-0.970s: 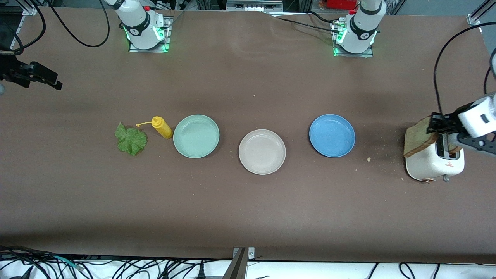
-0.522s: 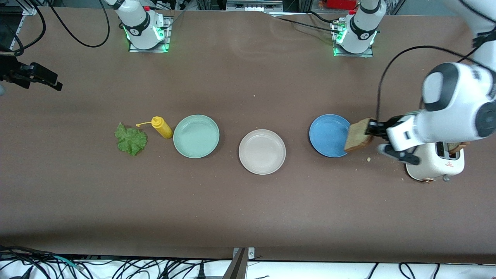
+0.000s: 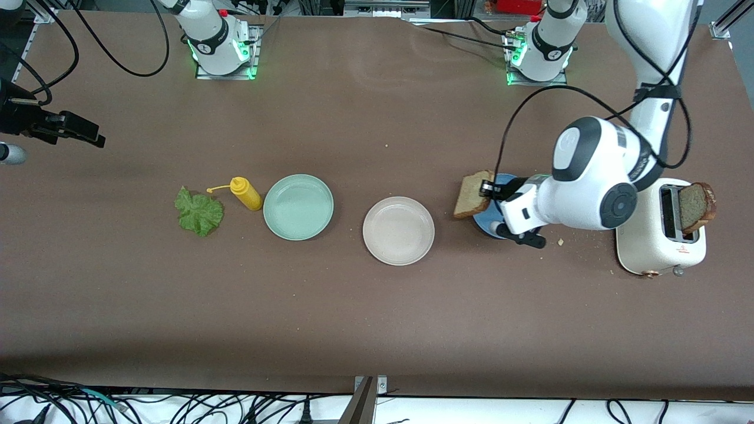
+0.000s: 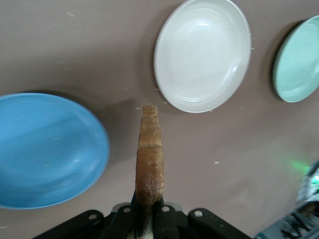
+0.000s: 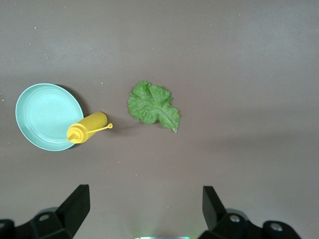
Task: Make sandwich in beige plate with both arms
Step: 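Carry the bread slice with the left gripper to the beige plate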
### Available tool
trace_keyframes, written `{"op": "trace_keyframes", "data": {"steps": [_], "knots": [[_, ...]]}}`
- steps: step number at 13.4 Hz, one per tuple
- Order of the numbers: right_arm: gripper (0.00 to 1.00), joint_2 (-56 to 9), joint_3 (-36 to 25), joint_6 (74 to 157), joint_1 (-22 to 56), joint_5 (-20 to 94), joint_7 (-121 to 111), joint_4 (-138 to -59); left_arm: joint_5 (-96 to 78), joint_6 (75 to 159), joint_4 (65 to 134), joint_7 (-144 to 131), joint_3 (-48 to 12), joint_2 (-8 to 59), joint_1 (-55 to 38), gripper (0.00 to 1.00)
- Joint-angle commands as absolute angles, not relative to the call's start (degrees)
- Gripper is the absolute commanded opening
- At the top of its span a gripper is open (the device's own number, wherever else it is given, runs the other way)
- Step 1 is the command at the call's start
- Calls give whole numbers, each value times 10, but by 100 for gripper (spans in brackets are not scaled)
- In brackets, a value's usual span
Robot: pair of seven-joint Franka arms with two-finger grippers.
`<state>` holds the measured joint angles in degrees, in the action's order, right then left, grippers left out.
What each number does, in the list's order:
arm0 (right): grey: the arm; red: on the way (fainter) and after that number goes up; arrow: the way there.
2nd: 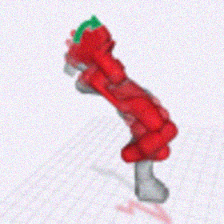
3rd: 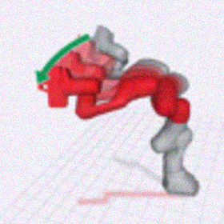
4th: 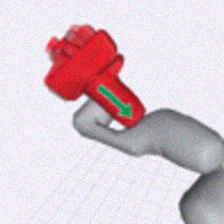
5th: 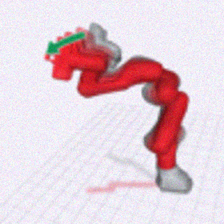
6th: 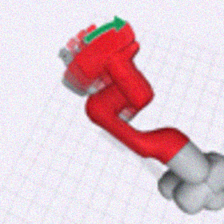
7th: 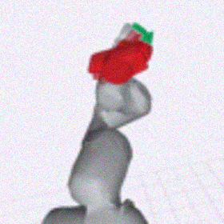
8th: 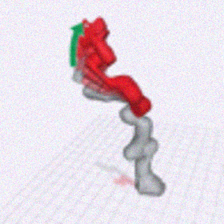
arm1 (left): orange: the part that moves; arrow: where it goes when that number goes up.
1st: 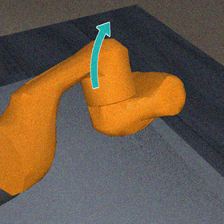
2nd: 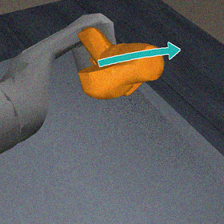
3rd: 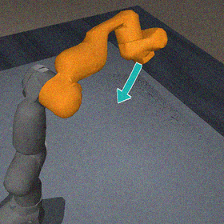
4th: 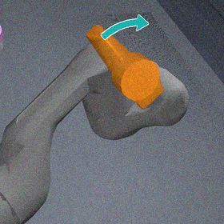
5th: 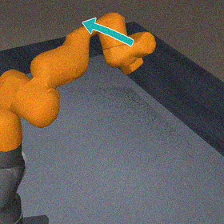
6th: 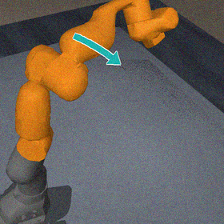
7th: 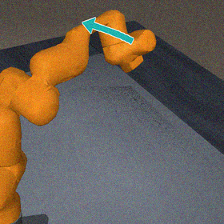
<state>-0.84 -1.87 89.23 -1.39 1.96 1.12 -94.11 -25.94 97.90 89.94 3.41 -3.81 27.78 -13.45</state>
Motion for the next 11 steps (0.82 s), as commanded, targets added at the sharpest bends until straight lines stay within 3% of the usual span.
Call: {"op": "trace_keyframes", "data": {"steps": [1,3,11], "knots": [[100,-18,-17,877,-15,22,10,-929,-305,973,843,20,-31,324,-160,0],[100,-20,-17,875,-15,19,10,-928,-383,989,805,16,-30,358,-177,0],[100,-54,-15,873,-10,25,-10,-924,-497,1166,811,19,-30,396,-220,0]]}}
